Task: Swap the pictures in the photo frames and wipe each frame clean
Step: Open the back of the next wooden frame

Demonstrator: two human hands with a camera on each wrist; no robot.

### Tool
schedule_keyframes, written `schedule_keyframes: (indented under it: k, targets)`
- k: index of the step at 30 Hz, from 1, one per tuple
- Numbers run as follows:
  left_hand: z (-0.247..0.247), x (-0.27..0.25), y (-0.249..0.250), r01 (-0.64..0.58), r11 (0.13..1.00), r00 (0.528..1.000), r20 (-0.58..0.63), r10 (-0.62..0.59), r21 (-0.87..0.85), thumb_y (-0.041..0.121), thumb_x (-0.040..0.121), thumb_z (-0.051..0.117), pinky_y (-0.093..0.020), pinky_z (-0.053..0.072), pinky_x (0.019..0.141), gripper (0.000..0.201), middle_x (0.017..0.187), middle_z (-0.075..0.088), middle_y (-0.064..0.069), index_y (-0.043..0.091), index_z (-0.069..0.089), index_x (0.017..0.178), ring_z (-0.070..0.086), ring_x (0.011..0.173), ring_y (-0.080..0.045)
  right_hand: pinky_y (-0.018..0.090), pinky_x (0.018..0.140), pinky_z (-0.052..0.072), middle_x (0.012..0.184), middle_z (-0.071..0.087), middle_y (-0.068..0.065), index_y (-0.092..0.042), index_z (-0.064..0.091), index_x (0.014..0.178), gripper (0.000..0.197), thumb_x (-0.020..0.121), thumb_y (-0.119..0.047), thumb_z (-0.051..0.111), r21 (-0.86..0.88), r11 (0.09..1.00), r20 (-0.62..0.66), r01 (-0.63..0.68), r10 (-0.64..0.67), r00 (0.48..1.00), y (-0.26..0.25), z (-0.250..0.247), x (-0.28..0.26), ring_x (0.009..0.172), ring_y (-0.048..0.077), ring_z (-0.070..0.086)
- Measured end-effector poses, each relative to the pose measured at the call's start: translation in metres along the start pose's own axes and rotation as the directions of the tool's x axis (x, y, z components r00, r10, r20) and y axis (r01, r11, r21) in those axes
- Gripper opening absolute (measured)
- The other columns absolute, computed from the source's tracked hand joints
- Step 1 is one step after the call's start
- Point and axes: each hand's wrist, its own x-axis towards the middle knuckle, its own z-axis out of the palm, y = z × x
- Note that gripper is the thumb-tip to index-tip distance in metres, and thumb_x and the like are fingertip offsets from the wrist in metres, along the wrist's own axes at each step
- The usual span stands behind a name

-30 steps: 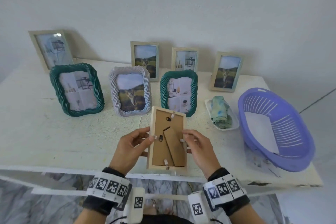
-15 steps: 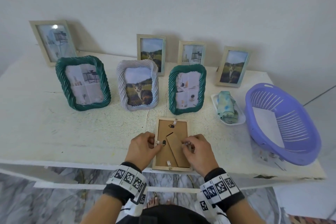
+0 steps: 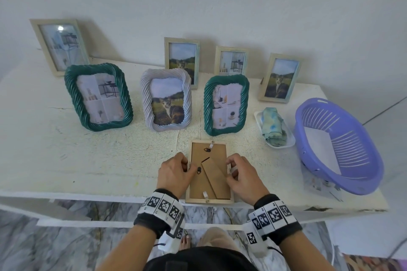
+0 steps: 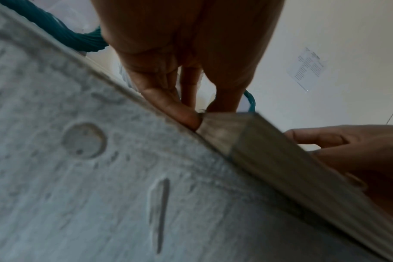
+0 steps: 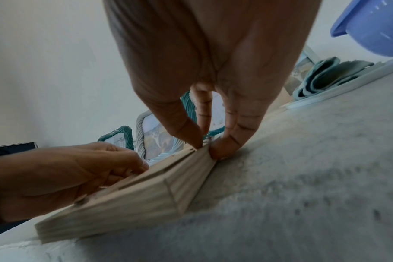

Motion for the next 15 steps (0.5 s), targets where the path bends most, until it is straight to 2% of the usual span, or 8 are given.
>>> schedule_keyframes:
  k: [4, 7, 9, 12, 15]
  targets:
    - [-0.002, 0.004, -0.002, 0.006, 1.000, 0.999, 0.039, -0.005, -0.008, 0.033, 0.081, 0.070, -0.028, 0.047, 0.064, 0.024, 0.064, 0.061, 0.004, 0.014, 0.057, 0.076, 0.059, 0.067, -0.018, 0.022, 0.067, 0.042, 0.101, 0.052, 0.002, -0.020, 0.048, 0.120, 0.032, 0.090, -0.021, 0.059, -0.086, 0.996, 0.037, 0.004, -0.001, 0.999, -0.005, -0.007, 0.010, 0.080, 0.014, 0.055]
    - [-0.005, 0.004, -0.005, 0.000, 0.999, 0.998, 0.065, 0.003, -0.044, 0.037, 0.081, 0.071, -0.027, 0.047, 0.067, 0.023, 0.066, 0.062, 0.008, 0.018, 0.058, 0.083, 0.060, 0.069, -0.012, 0.023, 0.064, 0.039, 0.106, 0.051, 0.003, -0.017, 0.051, 0.119, 0.030, 0.094, -0.035, 0.053, -0.257, 0.966, -0.035, -0.018, 0.009, 0.999, -0.018, -0.013, 0.029, 0.079, 0.016, 0.053]
    - [-0.007, 0.002, -0.008, -0.007, 0.997, 0.998, 0.063, 0.012, -0.077, 0.038, 0.081, 0.072, -0.026, 0.048, 0.067, 0.023, 0.067, 0.063, 0.009, 0.022, 0.058, 0.089, 0.061, 0.068, -0.008, 0.026, 0.070, 0.044, 0.112, 0.051, 0.005, -0.016, 0.052, 0.118, 0.035, 0.095, -0.042, 0.050, -0.321, 0.946, -0.076, -0.033, 0.009, 0.997, -0.026, -0.013, 0.045, 0.087, 0.017, 0.053]
    - [-0.007, 0.001, -0.011, -0.019, 0.996, 0.997, 0.068, 0.025, -0.090, 0.038, 0.082, 0.073, -0.026, 0.050, 0.066, 0.023, 0.067, 0.063, 0.011, 0.025, 0.058, 0.092, 0.061, 0.065, -0.003, 0.035, 0.080, 0.051, 0.118, 0.049, 0.008, -0.014, 0.054, 0.119, 0.048, 0.092, -0.054, 0.050, -0.375, 0.925, -0.072, -0.057, 0.032, 0.997, -0.033, -0.007, 0.068, 0.100, 0.024, 0.055]
    - [-0.006, 0.002, -0.013, -0.022, 0.995, 0.997, 0.075, 0.030, -0.099, 0.038, 0.082, 0.073, -0.027, 0.050, 0.066, 0.022, 0.068, 0.063, 0.011, 0.025, 0.058, 0.092, 0.060, 0.064, -0.002, 0.038, 0.080, 0.052, 0.115, 0.048, 0.012, -0.011, 0.058, 0.108, 0.049, 0.088, -0.056, 0.056, -0.415, 0.906, -0.066, -0.080, 0.058, 0.996, -0.034, -0.003, 0.081, 0.098, 0.030, 0.057]
